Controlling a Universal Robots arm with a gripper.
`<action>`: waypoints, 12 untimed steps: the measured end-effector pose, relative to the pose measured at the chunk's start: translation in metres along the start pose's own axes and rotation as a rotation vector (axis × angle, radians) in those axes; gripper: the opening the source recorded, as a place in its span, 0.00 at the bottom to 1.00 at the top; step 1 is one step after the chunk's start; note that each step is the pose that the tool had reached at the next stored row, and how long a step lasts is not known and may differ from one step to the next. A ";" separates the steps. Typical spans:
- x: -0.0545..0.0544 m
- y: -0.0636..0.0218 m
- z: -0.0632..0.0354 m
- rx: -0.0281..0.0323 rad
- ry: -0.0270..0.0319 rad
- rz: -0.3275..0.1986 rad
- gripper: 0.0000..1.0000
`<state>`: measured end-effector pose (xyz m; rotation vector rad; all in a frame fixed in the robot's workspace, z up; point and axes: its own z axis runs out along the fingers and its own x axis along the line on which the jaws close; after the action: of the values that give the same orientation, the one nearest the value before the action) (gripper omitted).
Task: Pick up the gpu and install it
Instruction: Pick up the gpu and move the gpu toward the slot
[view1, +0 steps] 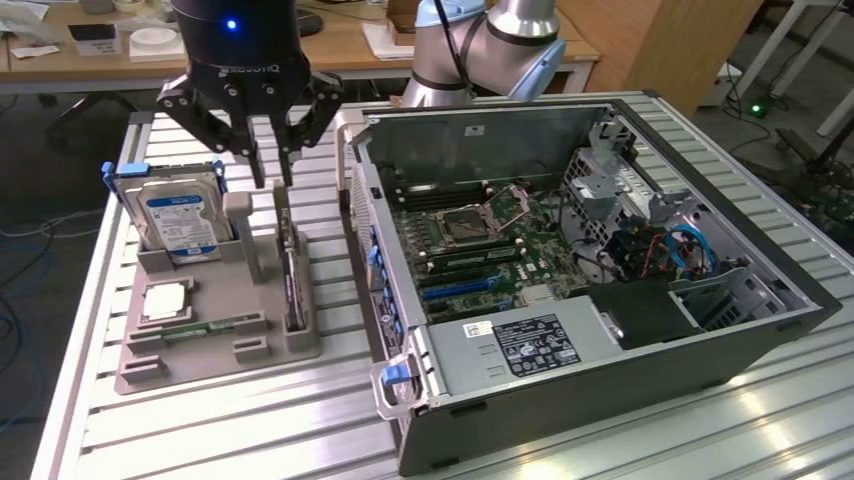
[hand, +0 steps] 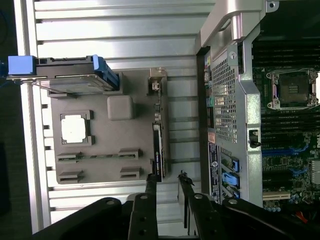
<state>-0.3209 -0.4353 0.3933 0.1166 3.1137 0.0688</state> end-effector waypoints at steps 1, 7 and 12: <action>0.000 0.0000 0.0000 -0.0001 0.0000 0.000 0.29; 0.000 0.0000 0.0000 0.0000 0.0000 0.000 0.53; 0.000 0.0000 0.0001 -0.0002 0.0007 -0.013 0.65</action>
<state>-0.3209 -0.4353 0.3932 0.0966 3.1148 0.0690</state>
